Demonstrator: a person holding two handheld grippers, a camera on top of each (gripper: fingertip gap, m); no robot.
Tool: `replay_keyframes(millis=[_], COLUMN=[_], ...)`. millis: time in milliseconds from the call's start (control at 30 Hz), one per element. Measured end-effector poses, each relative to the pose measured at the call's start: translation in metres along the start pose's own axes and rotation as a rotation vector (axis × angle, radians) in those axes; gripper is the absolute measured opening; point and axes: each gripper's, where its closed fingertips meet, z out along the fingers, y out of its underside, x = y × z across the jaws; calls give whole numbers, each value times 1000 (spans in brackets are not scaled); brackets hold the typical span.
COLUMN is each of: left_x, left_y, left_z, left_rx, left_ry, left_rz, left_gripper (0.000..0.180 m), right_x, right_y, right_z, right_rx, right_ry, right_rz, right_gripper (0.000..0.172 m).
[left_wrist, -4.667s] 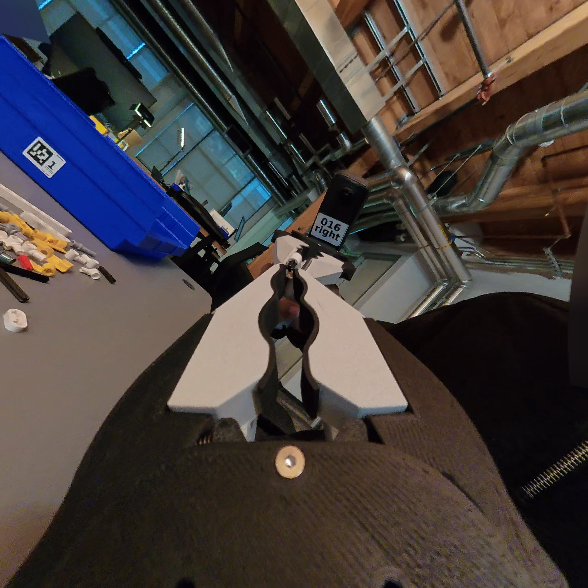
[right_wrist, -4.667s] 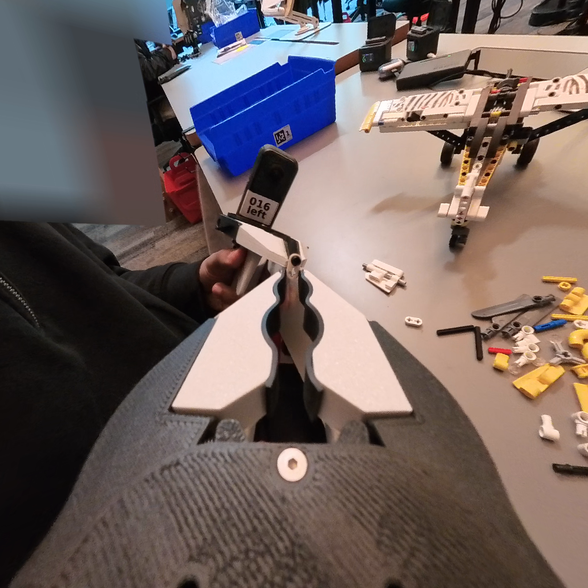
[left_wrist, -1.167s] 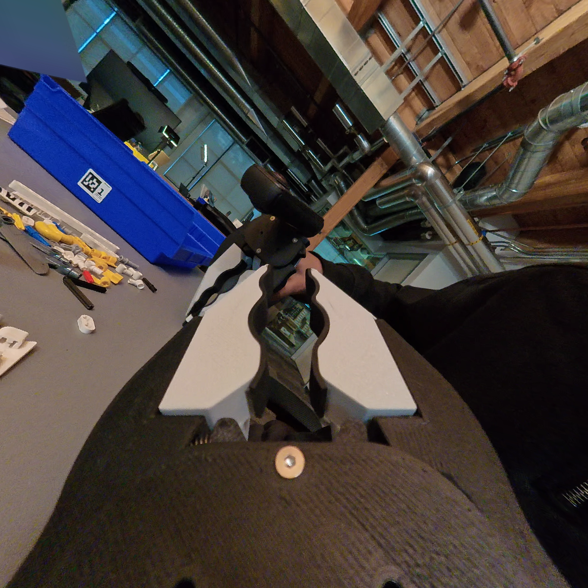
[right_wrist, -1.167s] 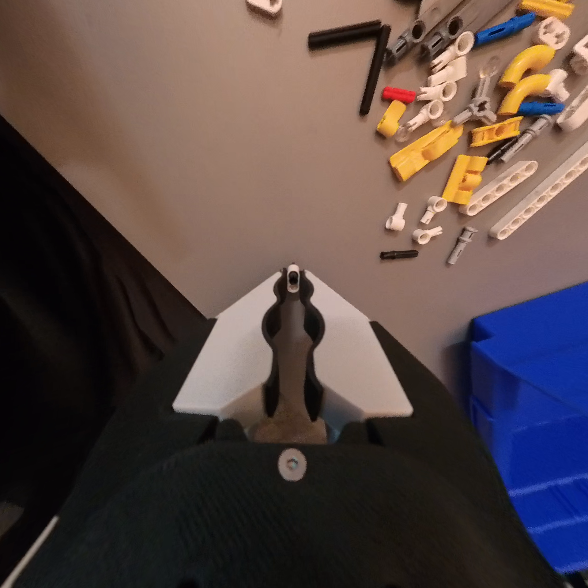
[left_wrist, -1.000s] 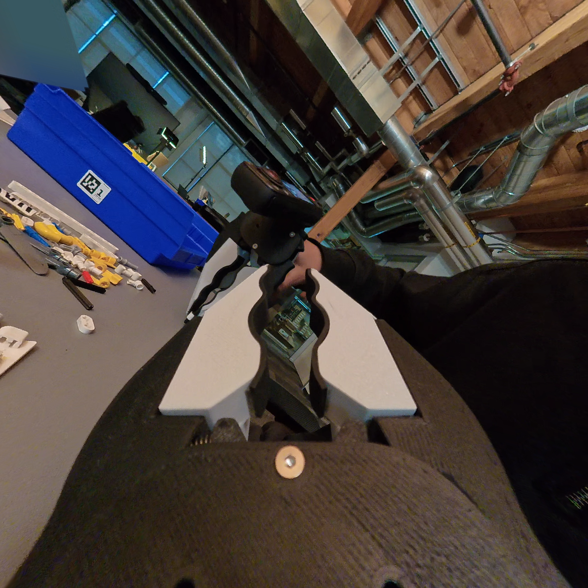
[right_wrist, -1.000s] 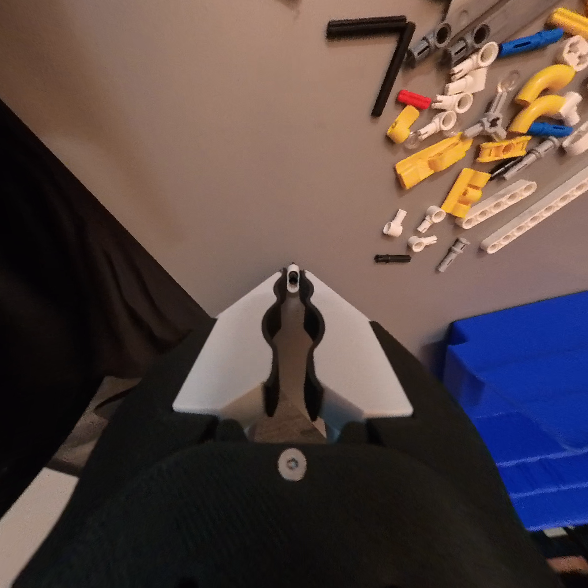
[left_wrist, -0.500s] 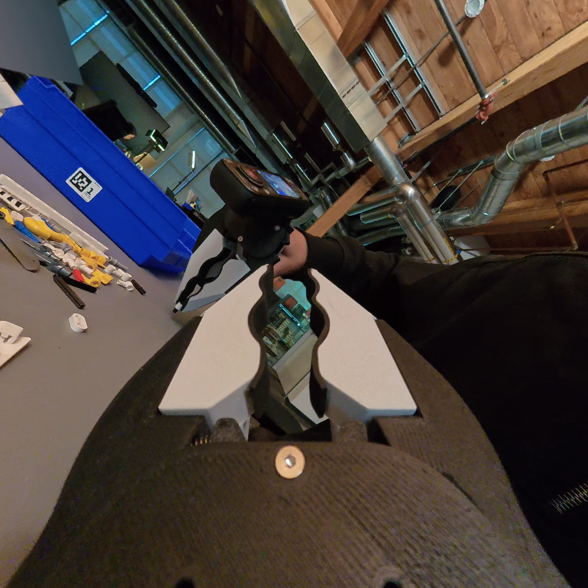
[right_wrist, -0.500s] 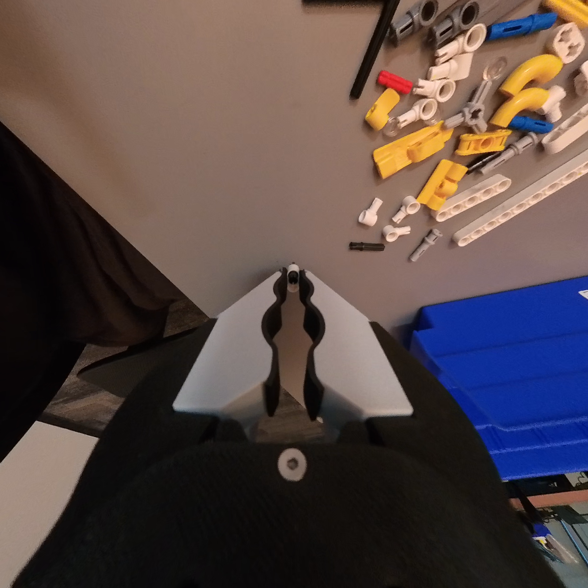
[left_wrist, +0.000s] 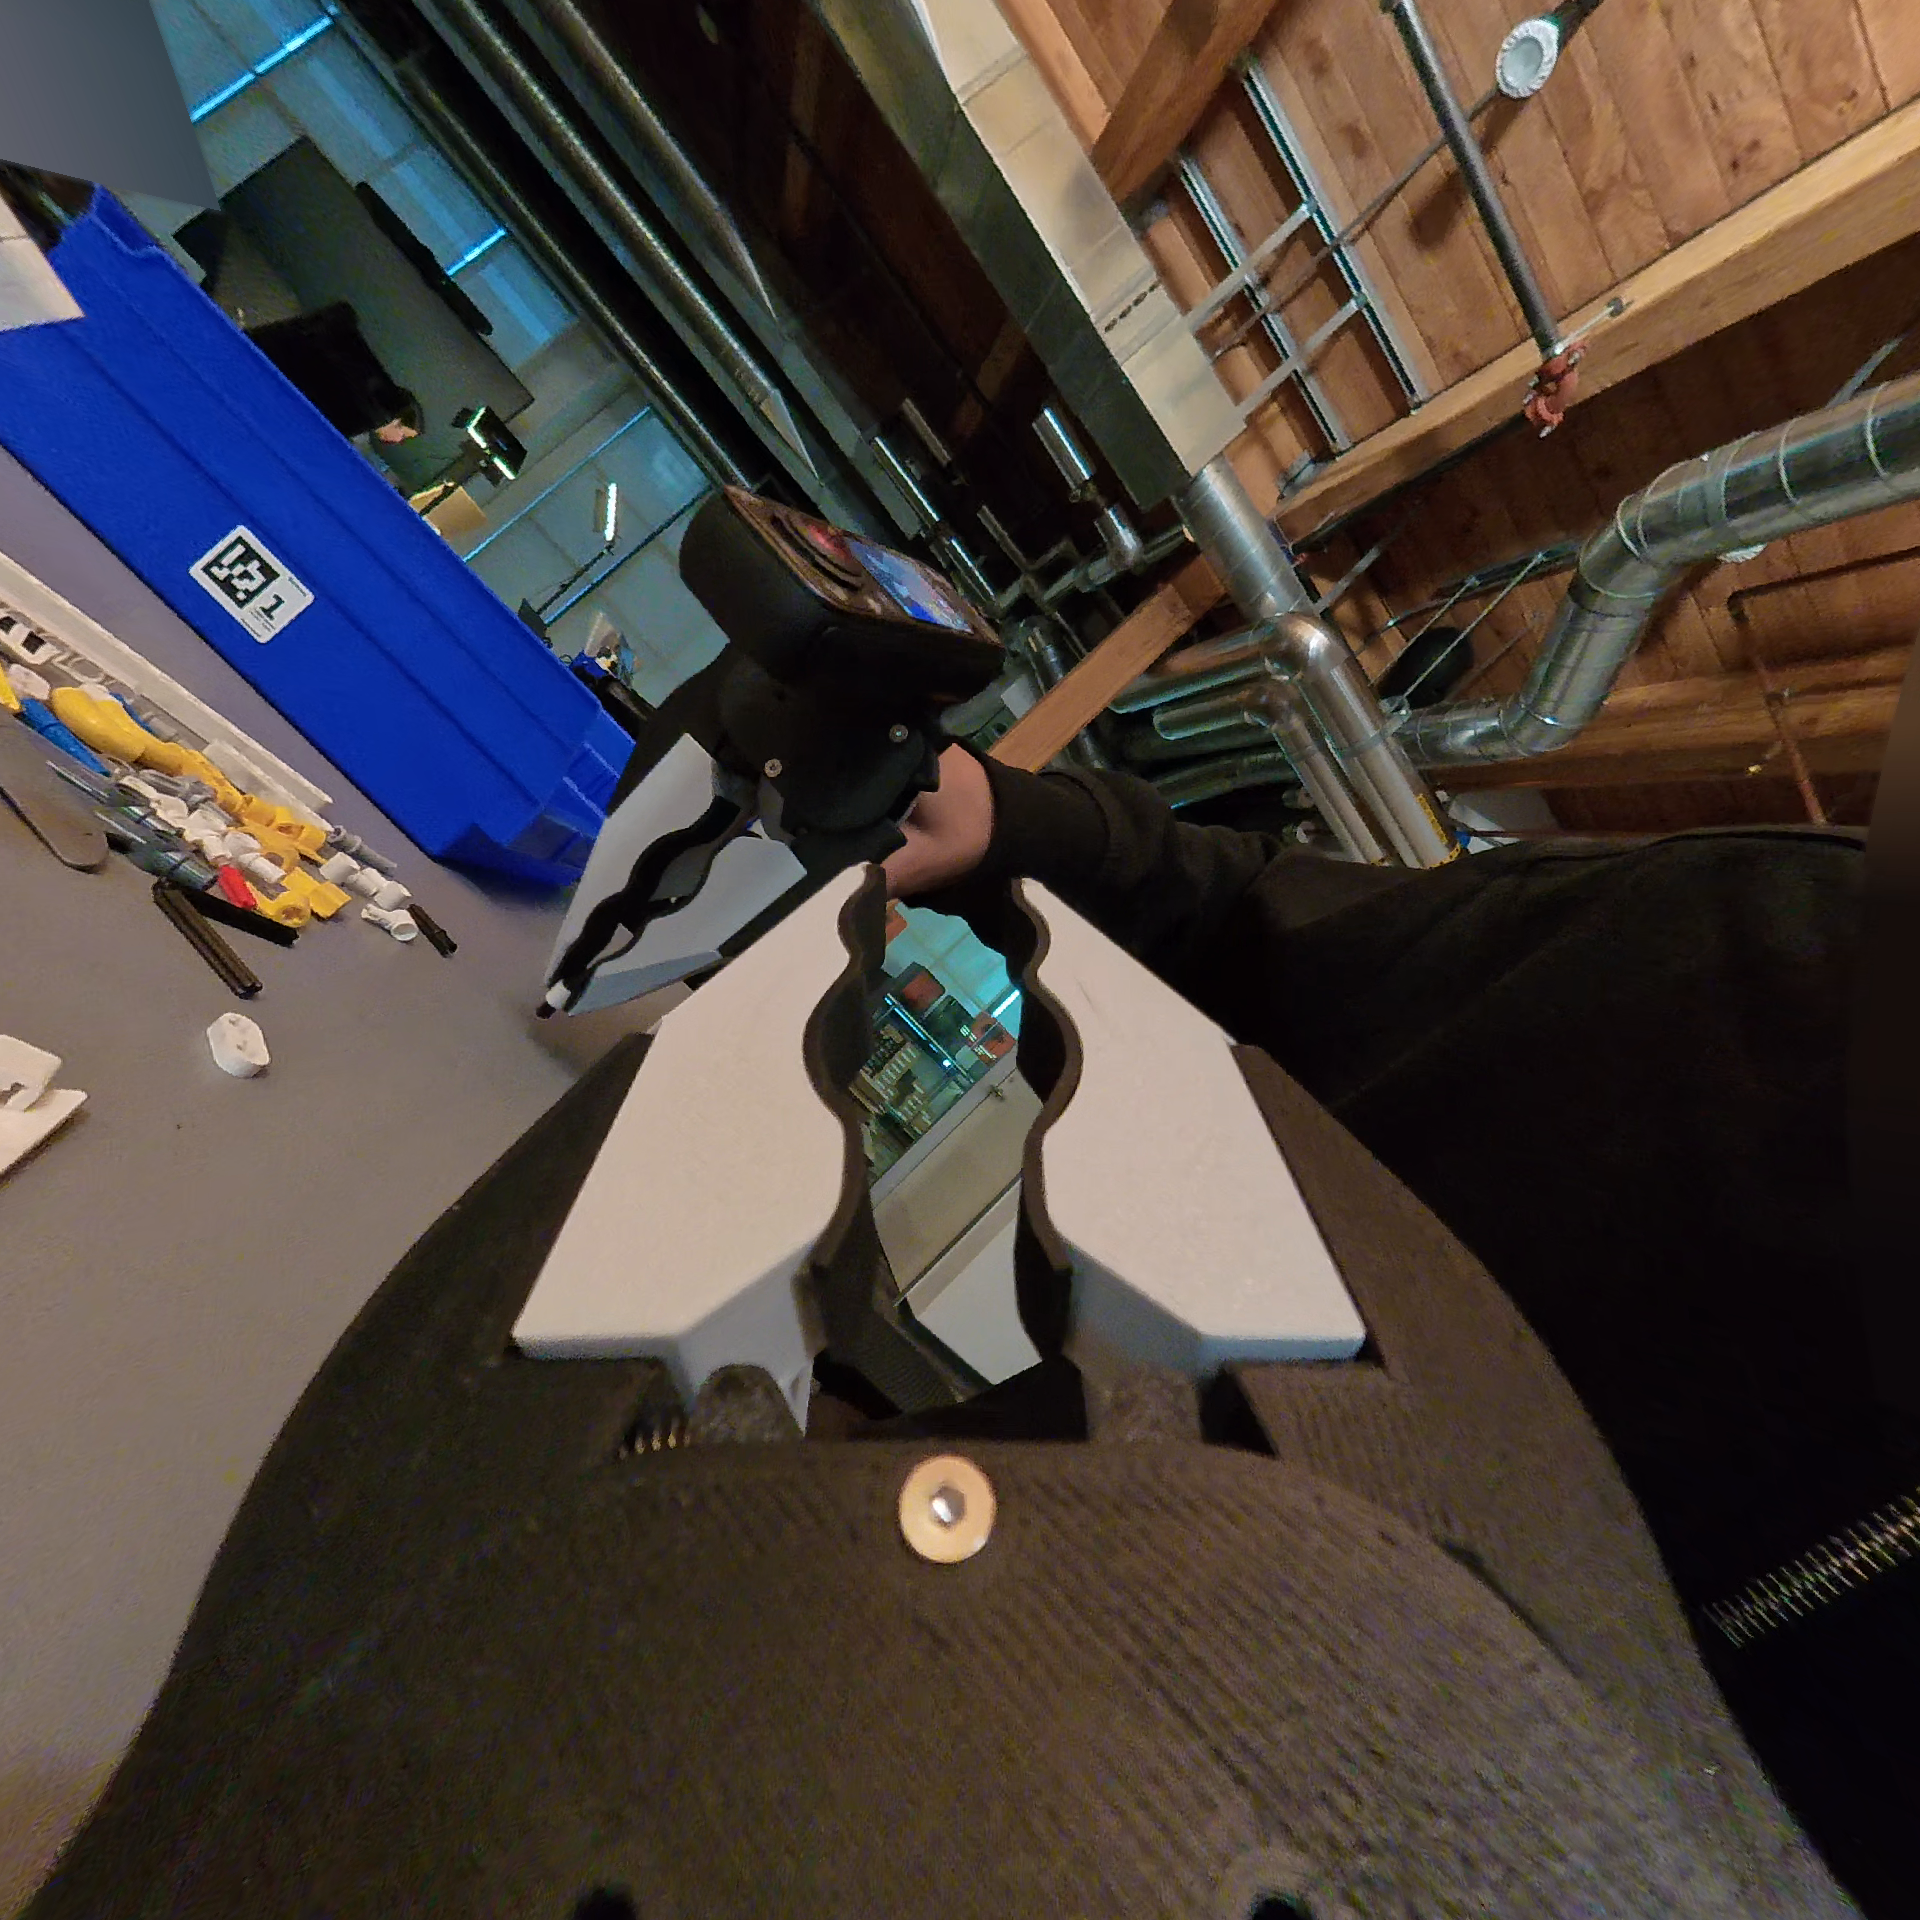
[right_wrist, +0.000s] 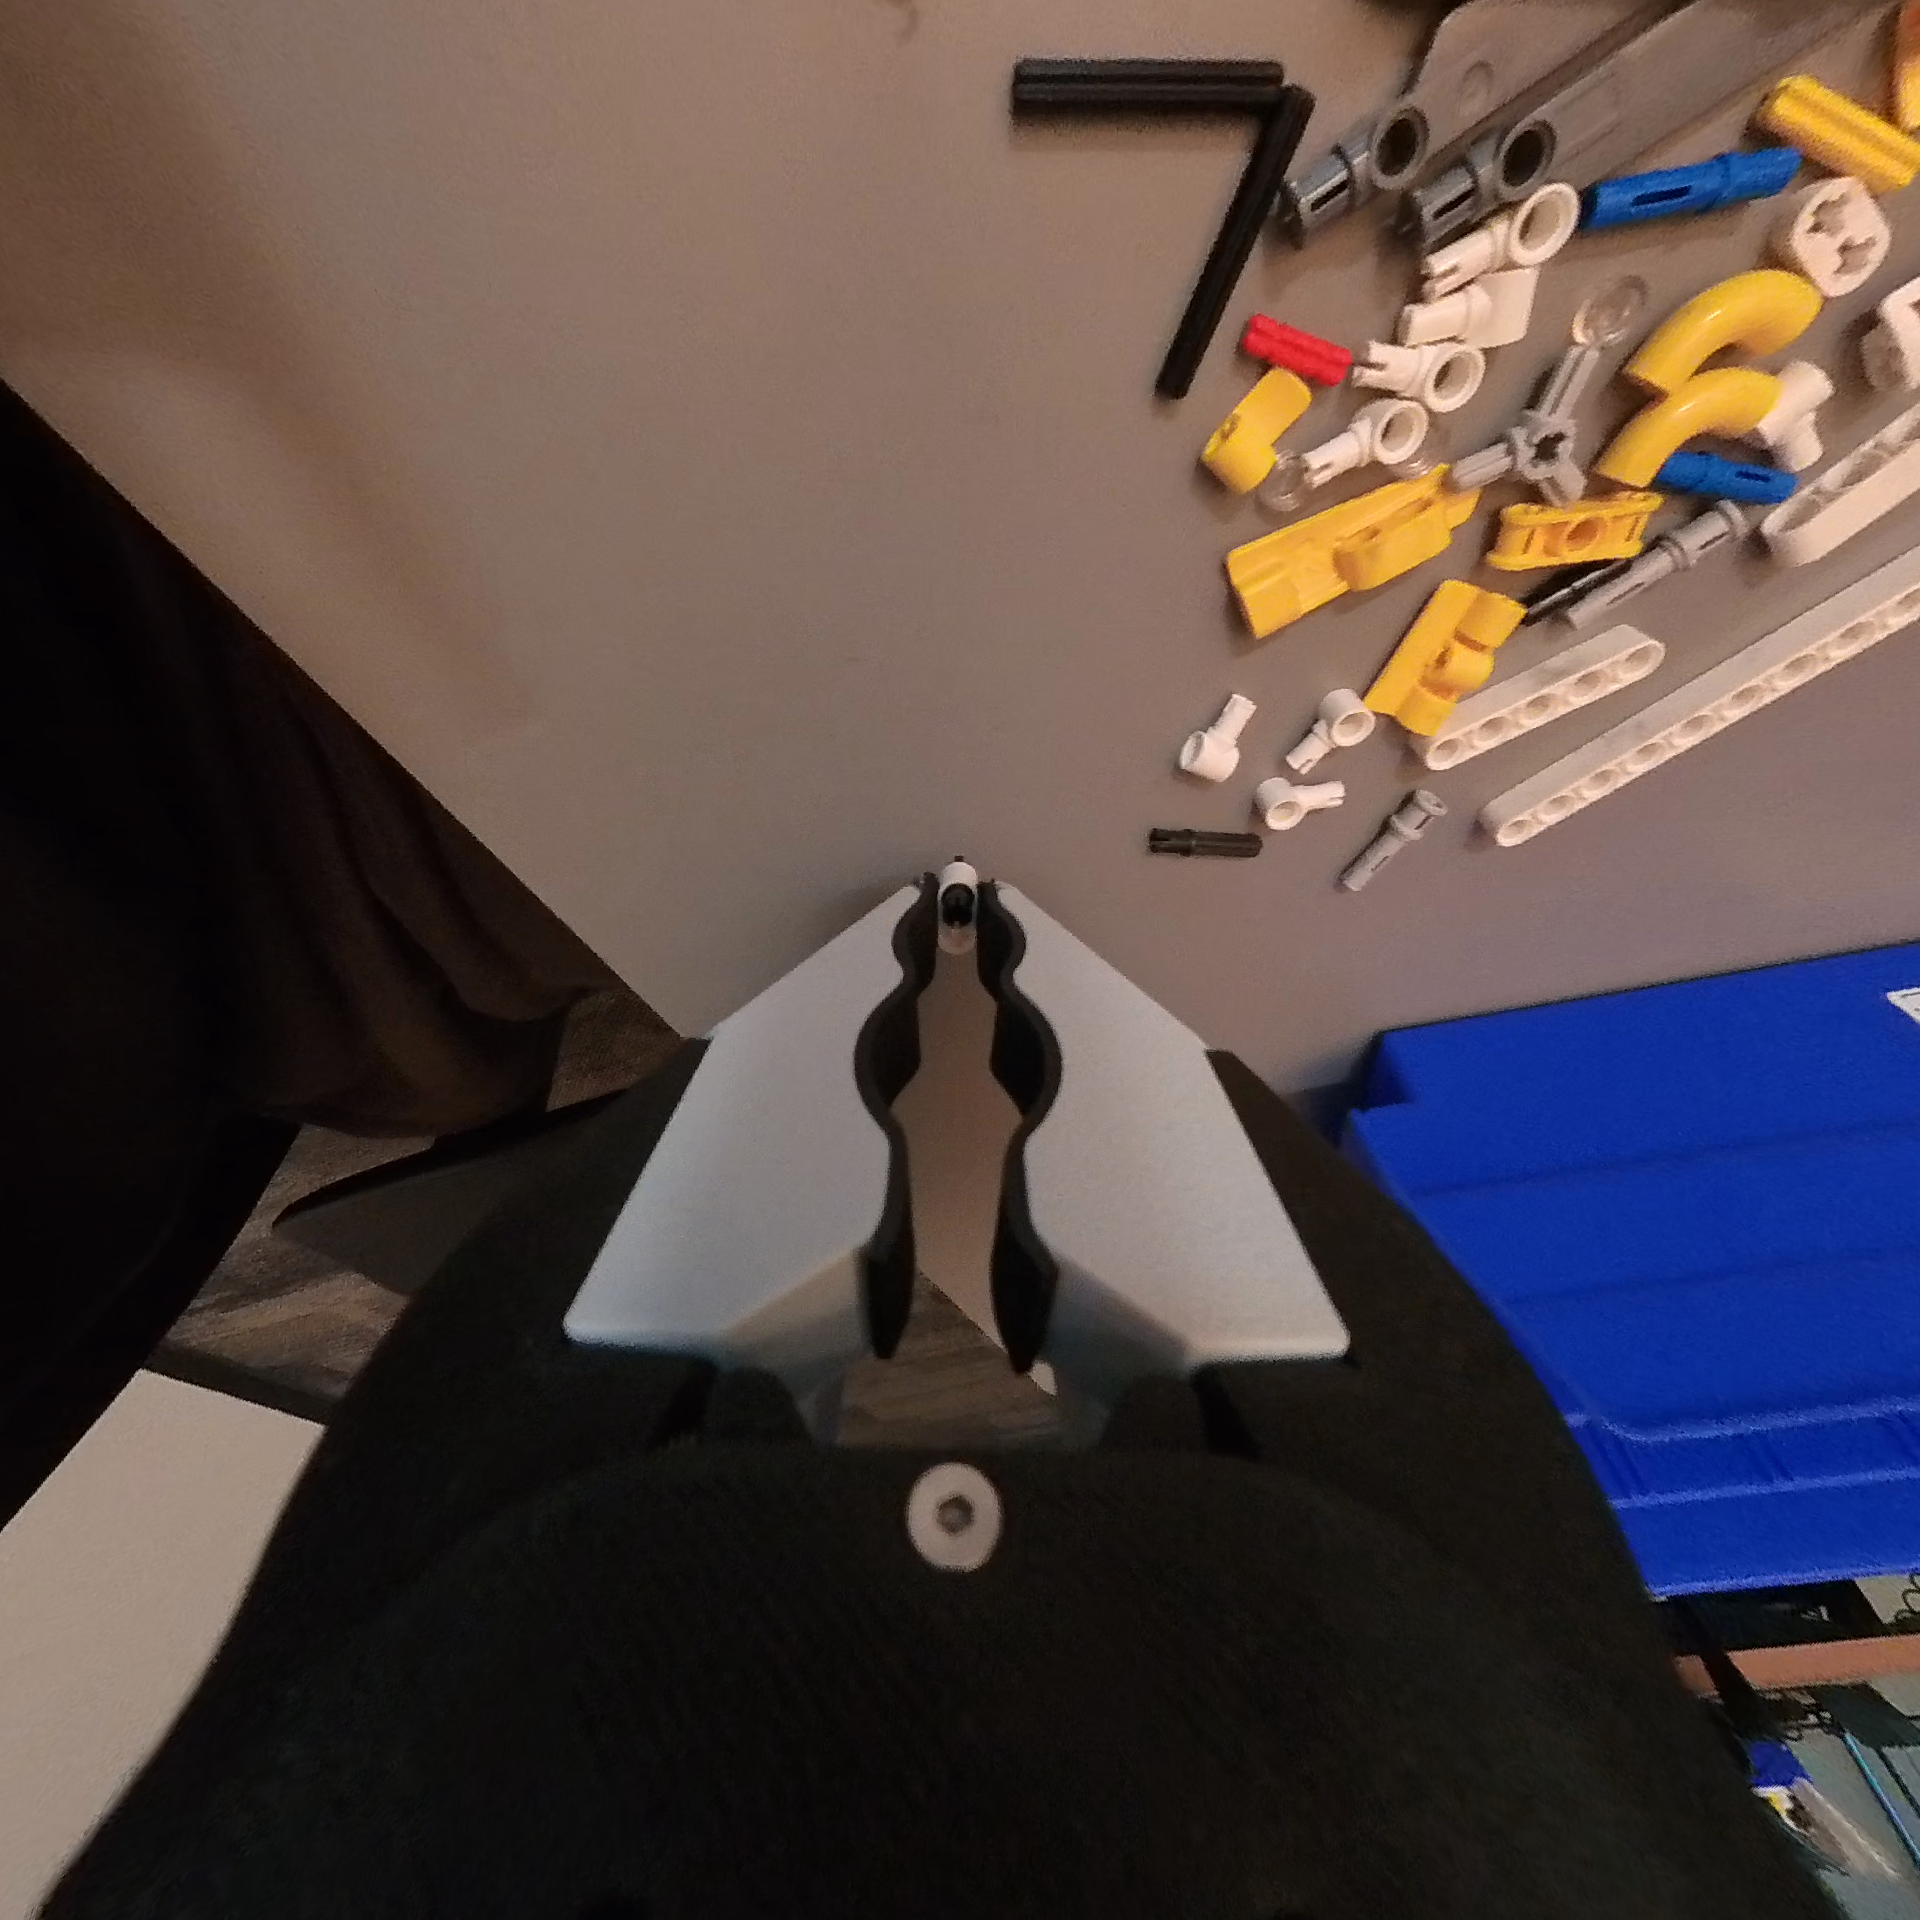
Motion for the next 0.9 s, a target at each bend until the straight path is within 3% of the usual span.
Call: replay_keyframes(millis=[233,500,633,833,900], left_x=[-1,-1,0,0,0], left_y=[-2,-3,-3,-3,-3], left_z=[-1,-2,-2,-2,-2], left_rx=[13,19,22,21,21], left_ry=[-6,-2,0,2,1], left_rz=[-5,-10,-8,-12,-10], left_gripper=[19,18,18,19,19], right_x=[-2,0,-6,-1,-4], right_y=[-2,-1,4,2,1], right_z=[10,-14,14,-10,-3], right_rx=[-6,3,-60,-56,-65], right_ry=[-10,24,-17,23,2], right_rz=[2,1,-14,-22,-28], right_gripper=[5,5,5,5,5])
